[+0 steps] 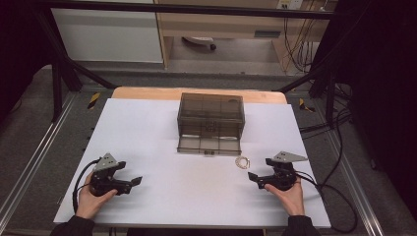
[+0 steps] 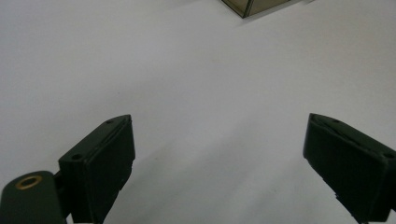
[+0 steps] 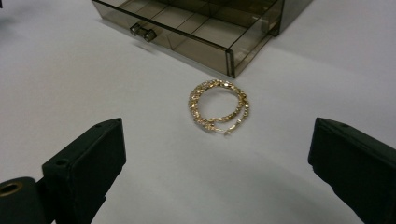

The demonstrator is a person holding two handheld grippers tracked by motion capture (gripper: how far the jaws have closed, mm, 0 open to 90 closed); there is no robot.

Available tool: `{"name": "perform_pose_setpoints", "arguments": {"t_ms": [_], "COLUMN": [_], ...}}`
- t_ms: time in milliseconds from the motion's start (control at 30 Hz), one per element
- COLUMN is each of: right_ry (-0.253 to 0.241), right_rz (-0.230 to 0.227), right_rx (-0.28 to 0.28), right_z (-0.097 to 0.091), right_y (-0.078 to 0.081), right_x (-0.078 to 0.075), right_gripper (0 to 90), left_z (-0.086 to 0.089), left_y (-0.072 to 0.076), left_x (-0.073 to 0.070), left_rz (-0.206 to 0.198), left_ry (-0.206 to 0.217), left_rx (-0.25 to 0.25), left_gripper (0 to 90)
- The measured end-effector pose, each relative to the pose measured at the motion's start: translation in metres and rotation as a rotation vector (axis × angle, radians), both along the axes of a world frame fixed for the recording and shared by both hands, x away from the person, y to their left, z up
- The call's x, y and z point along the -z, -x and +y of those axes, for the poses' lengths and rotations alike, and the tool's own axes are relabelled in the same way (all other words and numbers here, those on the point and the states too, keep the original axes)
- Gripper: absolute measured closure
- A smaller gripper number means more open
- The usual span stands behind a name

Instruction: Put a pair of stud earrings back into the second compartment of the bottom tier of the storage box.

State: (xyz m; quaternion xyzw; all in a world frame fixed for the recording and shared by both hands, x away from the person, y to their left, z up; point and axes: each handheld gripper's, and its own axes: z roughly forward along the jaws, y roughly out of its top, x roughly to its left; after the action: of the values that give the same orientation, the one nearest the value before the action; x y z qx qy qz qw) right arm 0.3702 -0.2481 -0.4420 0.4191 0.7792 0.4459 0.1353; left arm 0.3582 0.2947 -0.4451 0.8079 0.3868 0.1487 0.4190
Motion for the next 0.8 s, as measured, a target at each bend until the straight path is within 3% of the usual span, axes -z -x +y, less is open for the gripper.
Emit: {"name": "perform_pose_setpoints", "arguments": {"t_ms": [467, 567, 700, 767, 800], "right_ry": [0.029, 0.014, 0.035, 0.039, 0.039], "right_rz": [-0.015, 0.002, -0.002, 0.001, 0.015], "right_rx": [-0.012, -0.007, -0.017, -0.018, -0.029], "right_z": [0.024, 0.029, 0.033, 0.034, 0.035], "right_y": [-0.015, -0.02, -0.028, -0.029, -0.031], "right_x": [-0.007, -0.006, 0.0, 0.0, 0.002], "right_gripper": [16.8, 22.7, 40.2, 42.9, 50.4], "left_z": [0.002, 0.001, 0.001, 0.002, 0.001], "left_y": [0.0, 0.0, -0.001, -0.001, -0.001], "left_x": [0.001, 0.001, 0.001, 0.001, 0.002], "left_rz": [-0.002, -0.001, -0.001, 0.0, 0.0], "left_ry": [0.0, -0.004, -0.005, -0.003, -0.002], "left_rx": [-0.009, -0.006, -0.007, -0.008, -0.011], "left_gripper": [8.9, 8.9, 9.0, 9.0, 9.1]}}
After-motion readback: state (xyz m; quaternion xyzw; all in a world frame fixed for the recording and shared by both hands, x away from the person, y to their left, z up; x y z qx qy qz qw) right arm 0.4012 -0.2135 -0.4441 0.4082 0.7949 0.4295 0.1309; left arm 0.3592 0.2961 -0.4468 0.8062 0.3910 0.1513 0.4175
